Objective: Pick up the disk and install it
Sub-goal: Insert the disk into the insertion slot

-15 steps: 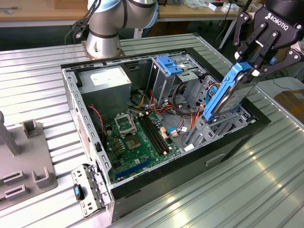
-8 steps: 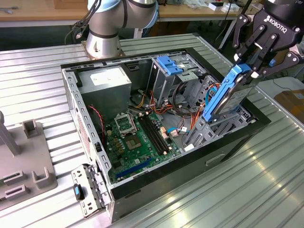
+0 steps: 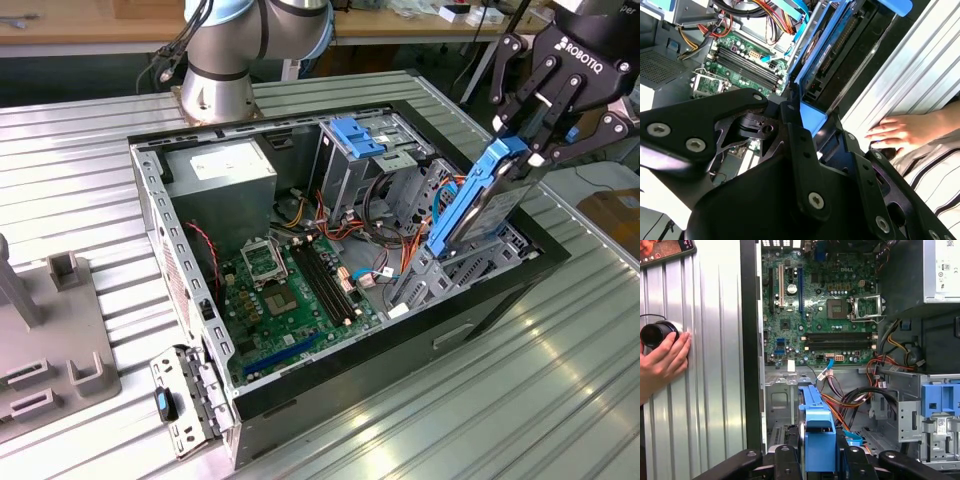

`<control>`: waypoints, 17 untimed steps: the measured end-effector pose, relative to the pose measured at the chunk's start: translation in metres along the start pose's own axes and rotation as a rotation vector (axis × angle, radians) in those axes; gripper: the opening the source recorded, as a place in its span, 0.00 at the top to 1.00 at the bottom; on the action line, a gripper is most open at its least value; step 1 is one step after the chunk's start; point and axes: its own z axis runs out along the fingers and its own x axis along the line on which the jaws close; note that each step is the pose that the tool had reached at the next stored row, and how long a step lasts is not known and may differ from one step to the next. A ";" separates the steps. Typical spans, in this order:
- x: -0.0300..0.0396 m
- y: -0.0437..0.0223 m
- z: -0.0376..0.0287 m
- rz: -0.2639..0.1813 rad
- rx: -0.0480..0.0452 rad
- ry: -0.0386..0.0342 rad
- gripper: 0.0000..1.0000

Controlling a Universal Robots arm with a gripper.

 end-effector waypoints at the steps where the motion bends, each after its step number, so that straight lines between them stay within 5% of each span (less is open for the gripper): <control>1: 0.0000 0.0000 0.0006 0.000 0.0000 0.0000 0.63; 8: 0.0001 0.0008 0.0019 0.000 0.0000 -0.0001 0.63; 17: 0.0024 0.0010 0.0214 0.000 0.0000 0.0000 0.63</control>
